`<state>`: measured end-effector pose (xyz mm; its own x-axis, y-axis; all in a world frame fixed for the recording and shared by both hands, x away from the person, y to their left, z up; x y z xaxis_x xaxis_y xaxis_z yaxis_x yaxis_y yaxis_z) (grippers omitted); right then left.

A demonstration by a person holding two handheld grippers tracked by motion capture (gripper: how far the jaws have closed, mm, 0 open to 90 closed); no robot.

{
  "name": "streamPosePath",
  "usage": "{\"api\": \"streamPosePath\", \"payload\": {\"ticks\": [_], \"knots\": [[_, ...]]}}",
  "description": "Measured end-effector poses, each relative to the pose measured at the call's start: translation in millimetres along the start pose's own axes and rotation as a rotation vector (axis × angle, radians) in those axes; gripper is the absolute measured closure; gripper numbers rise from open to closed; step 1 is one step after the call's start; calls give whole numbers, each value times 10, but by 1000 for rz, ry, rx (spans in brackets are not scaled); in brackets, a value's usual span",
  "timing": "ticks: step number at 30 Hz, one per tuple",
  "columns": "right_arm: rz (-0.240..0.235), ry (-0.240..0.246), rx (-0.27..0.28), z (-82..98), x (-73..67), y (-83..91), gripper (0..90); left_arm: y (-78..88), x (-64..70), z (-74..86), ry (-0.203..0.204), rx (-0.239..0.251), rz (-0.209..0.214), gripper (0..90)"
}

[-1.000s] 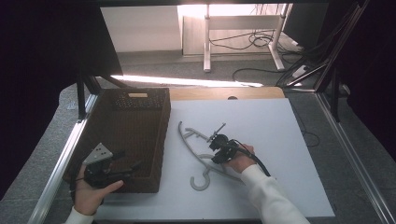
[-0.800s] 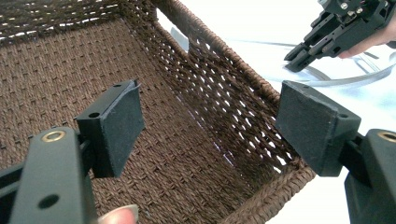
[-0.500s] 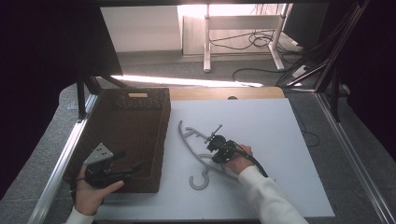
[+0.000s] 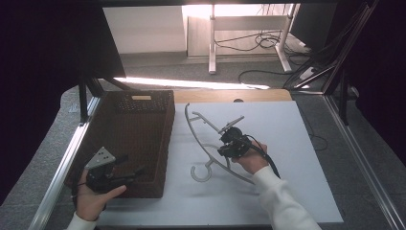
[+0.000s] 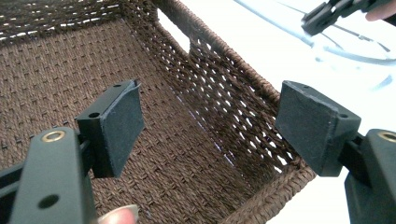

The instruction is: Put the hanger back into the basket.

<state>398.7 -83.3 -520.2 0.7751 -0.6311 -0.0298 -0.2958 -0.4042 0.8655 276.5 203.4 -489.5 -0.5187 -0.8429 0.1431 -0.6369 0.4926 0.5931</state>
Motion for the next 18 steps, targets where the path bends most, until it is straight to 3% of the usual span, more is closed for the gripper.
{"api": "streamPosePath", "payload": {"ticks": [7,18], "knots": [[-52,-53,108,-141,5,297,814,-9,-8,7,0,-5,-3,230],[-116,-125,229,-230,41,540,814,9,28,-16,-9,3,1,230]]}}
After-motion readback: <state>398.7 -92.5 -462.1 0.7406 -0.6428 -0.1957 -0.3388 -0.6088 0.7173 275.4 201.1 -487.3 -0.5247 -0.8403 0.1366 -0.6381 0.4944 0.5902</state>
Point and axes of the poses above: each handheld gripper's, and its own axes: y roughly backward along the jaws, z roughly out of its underside, x roughly to its right, the point moved 9 cm from there along -y, roughly forward along the jaws, and after that the axes turned 2 degrees about -x, right-handed, at the moved point
